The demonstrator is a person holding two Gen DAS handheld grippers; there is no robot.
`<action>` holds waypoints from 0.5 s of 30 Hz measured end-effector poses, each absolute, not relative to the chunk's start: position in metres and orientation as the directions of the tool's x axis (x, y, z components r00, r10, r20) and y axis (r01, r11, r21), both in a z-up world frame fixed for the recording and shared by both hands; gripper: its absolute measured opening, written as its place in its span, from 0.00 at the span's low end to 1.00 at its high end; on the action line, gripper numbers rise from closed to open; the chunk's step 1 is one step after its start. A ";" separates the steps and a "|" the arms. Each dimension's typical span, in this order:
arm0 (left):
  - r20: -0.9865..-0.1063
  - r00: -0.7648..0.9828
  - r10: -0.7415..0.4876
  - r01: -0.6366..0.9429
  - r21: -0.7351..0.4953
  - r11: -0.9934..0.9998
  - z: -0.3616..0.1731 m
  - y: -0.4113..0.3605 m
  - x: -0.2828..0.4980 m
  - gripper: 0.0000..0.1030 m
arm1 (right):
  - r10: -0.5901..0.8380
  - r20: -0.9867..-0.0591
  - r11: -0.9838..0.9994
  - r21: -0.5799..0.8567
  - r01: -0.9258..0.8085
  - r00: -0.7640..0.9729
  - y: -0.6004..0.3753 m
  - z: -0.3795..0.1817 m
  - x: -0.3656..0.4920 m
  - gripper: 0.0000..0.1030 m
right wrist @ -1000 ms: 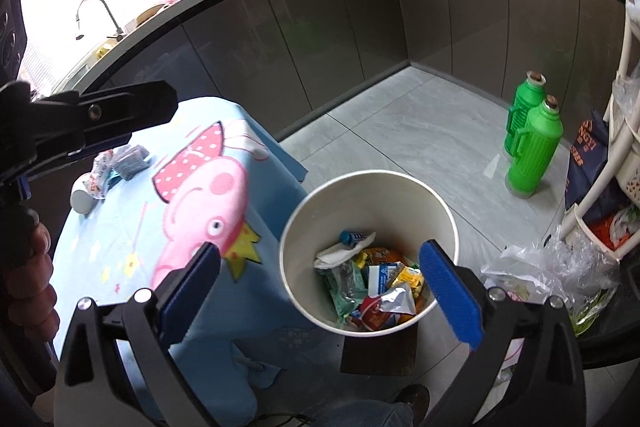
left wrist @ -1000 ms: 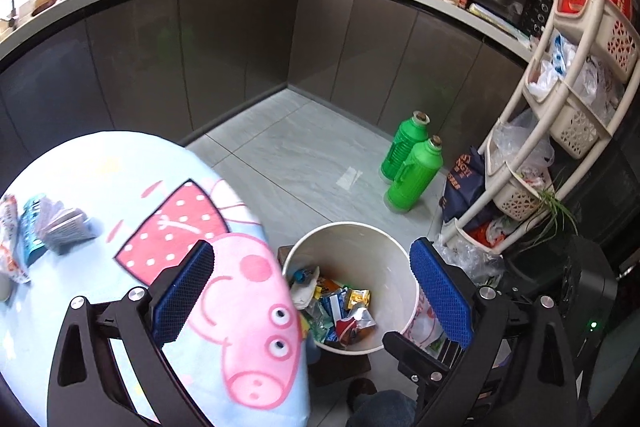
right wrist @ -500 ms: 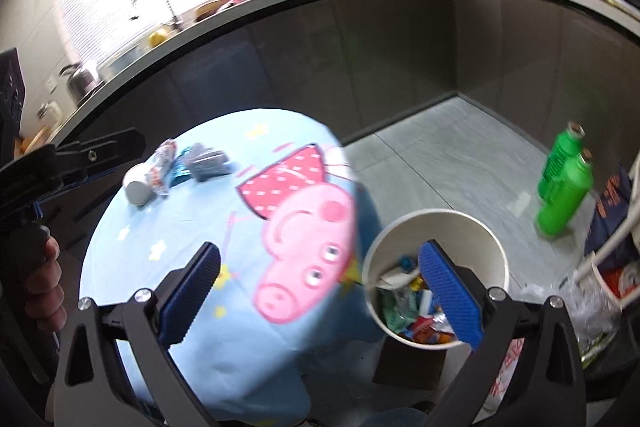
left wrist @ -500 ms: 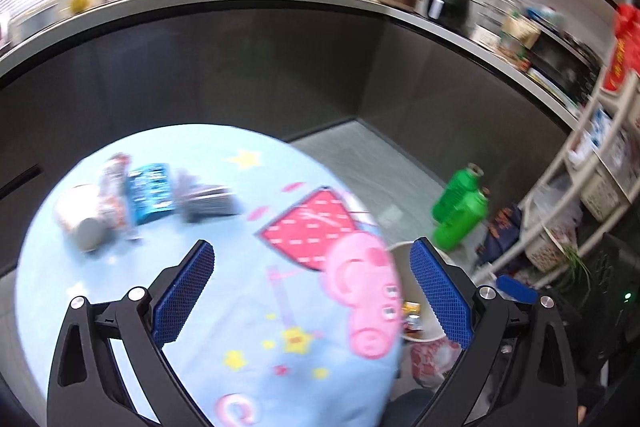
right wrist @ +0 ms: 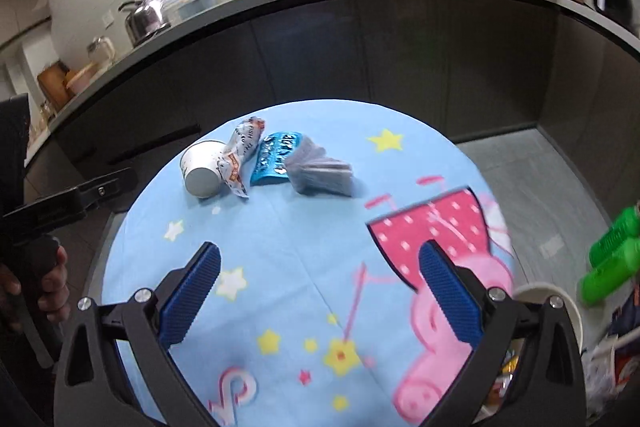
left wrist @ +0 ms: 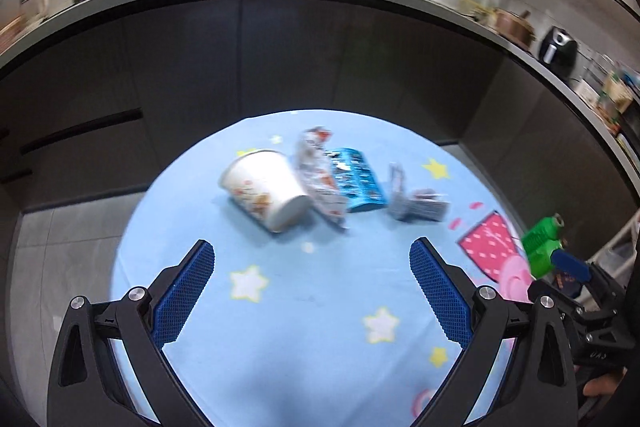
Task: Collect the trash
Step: 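Grasp the paper cup with the left tool while the right tool grasps the folded paper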
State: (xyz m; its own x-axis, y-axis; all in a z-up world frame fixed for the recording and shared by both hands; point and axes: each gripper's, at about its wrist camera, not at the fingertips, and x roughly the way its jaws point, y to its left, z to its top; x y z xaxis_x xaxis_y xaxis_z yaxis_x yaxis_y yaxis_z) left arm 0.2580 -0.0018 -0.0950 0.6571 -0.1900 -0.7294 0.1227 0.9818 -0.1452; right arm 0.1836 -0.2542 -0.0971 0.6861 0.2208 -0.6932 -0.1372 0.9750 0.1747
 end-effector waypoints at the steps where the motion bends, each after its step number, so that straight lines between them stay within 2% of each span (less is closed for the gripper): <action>1: -0.735 0.652 -0.186 0.110 -0.151 0.982 -0.098 0.006 0.265 0.92 | 0.219 -0.700 0.976 0.160 -0.149 0.679 -0.248 -0.099 0.195 0.97; 9: -0.782 0.594 -0.186 0.042 -0.201 0.979 -0.122 0.048 0.320 0.92 | 0.221 -0.752 0.956 0.039 -0.292 0.621 -0.201 -0.121 0.285 0.94; 14: -0.801 0.557 -0.218 0.039 -0.238 0.971 -0.134 0.050 0.353 0.92 | 0.180 -0.787 0.945 -0.026 -0.325 0.589 -0.184 -0.141 0.319 0.88; 15: -0.805 0.547 -0.229 0.039 -0.249 0.968 -0.138 0.050 0.358 0.92 | 0.171 -0.795 0.944 -0.038 -0.329 0.582 -0.181 -0.147 0.324 0.83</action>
State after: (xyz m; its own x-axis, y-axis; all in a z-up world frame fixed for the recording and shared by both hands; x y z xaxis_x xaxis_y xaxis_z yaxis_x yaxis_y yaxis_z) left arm 0.3580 0.0495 -0.1376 0.5473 -0.2292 -0.8050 0.0393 0.9677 -0.2488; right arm 0.3239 -0.1808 -0.1467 0.5816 0.1708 -0.7954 -0.3291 0.9435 -0.0381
